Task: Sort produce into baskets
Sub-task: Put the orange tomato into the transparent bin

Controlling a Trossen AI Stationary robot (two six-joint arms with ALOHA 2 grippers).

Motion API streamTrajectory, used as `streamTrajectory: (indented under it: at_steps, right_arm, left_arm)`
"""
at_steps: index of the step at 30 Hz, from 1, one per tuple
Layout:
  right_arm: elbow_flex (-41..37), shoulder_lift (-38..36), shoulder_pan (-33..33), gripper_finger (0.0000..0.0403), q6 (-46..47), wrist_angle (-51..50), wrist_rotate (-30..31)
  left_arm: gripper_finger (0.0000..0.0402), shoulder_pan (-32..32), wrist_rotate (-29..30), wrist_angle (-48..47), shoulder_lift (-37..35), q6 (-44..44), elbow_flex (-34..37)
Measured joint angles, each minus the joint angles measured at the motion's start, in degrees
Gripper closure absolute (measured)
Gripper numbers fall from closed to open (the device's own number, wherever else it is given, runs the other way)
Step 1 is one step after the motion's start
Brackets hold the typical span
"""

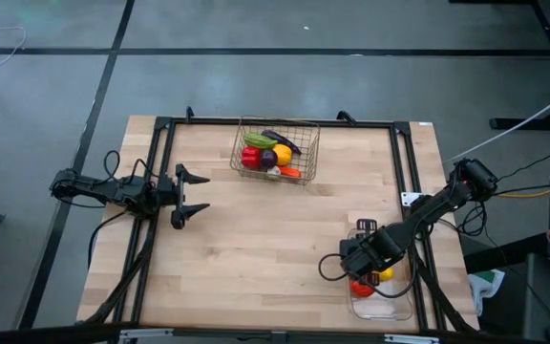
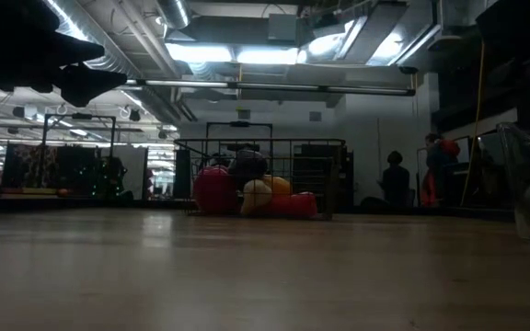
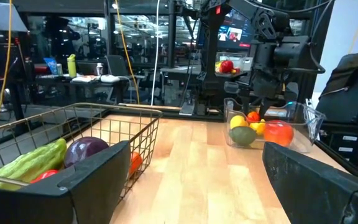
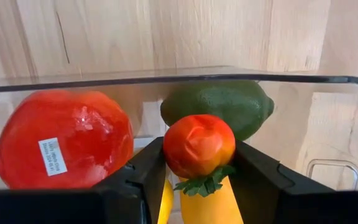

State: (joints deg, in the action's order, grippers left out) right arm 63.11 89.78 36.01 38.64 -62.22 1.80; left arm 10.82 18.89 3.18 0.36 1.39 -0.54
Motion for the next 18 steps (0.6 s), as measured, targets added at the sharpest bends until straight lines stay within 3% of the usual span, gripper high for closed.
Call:
streamTrajectory:
  at_steps: [18]
  right_arm:
    - [0.0,0.0,0.0,0.0244,0.1,0.3,-0.2]
  left_arm:
    - [0.0039,0.0,0.0,0.0,0.0,0.1,0.0]
